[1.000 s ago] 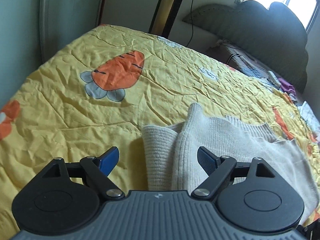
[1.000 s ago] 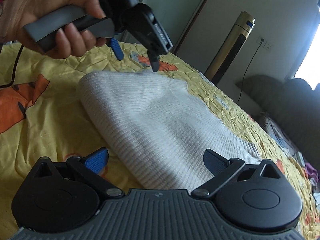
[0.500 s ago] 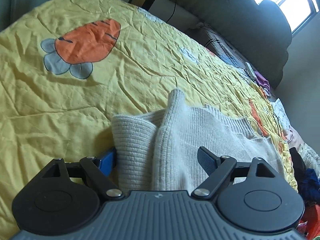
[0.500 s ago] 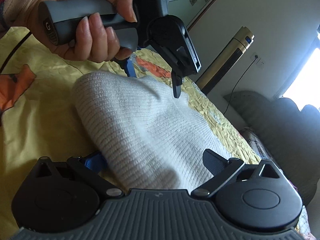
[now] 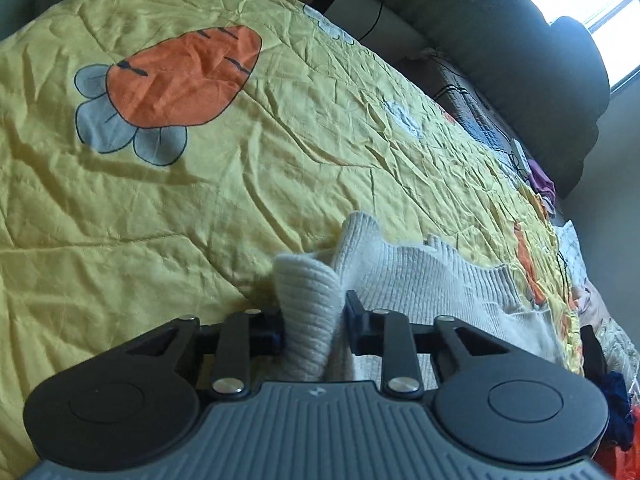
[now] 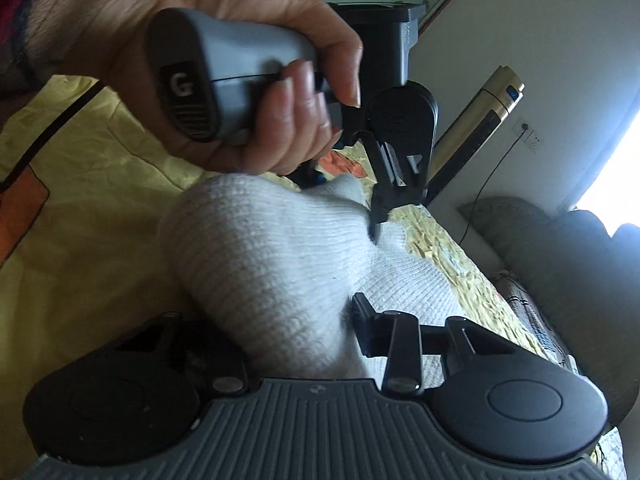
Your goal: Fold small clothes
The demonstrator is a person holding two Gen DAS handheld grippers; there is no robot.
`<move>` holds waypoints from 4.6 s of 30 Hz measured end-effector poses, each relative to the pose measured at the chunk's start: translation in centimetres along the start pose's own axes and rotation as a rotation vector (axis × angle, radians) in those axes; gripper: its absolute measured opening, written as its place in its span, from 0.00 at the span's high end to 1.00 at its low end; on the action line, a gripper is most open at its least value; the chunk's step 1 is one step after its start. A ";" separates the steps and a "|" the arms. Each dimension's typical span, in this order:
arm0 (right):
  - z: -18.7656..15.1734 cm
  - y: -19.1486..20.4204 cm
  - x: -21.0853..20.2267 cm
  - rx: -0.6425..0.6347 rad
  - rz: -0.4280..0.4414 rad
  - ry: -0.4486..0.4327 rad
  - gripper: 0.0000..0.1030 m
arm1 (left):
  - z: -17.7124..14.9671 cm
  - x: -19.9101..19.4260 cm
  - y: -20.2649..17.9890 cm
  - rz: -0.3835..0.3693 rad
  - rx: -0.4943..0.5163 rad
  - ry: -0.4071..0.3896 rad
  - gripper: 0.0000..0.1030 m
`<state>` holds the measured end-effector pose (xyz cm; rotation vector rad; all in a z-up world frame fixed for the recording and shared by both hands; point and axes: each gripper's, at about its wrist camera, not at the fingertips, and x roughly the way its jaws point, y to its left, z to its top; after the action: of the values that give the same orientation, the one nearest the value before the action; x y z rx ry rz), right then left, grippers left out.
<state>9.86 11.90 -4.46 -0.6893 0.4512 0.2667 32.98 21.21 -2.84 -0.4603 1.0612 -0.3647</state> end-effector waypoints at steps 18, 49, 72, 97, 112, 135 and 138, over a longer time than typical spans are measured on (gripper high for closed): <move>-2.8 -9.8 -6.1 0.335 0.086 -0.164 0.77 | -1.2 -6.8 -14.3 0.168 0.187 -0.164 0.78; -13.9 -19.7 -12.0 0.735 0.099 -0.182 0.78 | -7.5 -1.6 -33.4 0.243 0.476 -0.208 0.78; -22.1 -24.4 -12.3 0.963 0.098 -0.132 0.78 | -11.8 7.9 -40.9 0.227 0.566 -0.129 0.78; -26.2 -26.0 -11.6 1.146 0.171 -0.101 0.77 | -14.7 13.0 -44.0 0.206 0.629 -0.059 0.79; -27.2 -27.8 -10.5 1.205 0.228 -0.076 0.76 | -15.3 12.4 -44.6 0.178 0.672 -0.061 0.46; -27.3 -36.4 -4.4 1.300 0.544 -0.037 0.22 | -21.8 2.2 -32.9 0.384 0.716 -0.295 0.29; -27.1 -37.1 -2.8 1.329 0.593 -0.005 0.25 | -21.8 2.3 -33.4 0.393 0.722 -0.304 0.29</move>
<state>13.08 -33.86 -1.15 0.7624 0.6960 0.4438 12.32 -12.30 4.06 0.3308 0.6398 -0.2897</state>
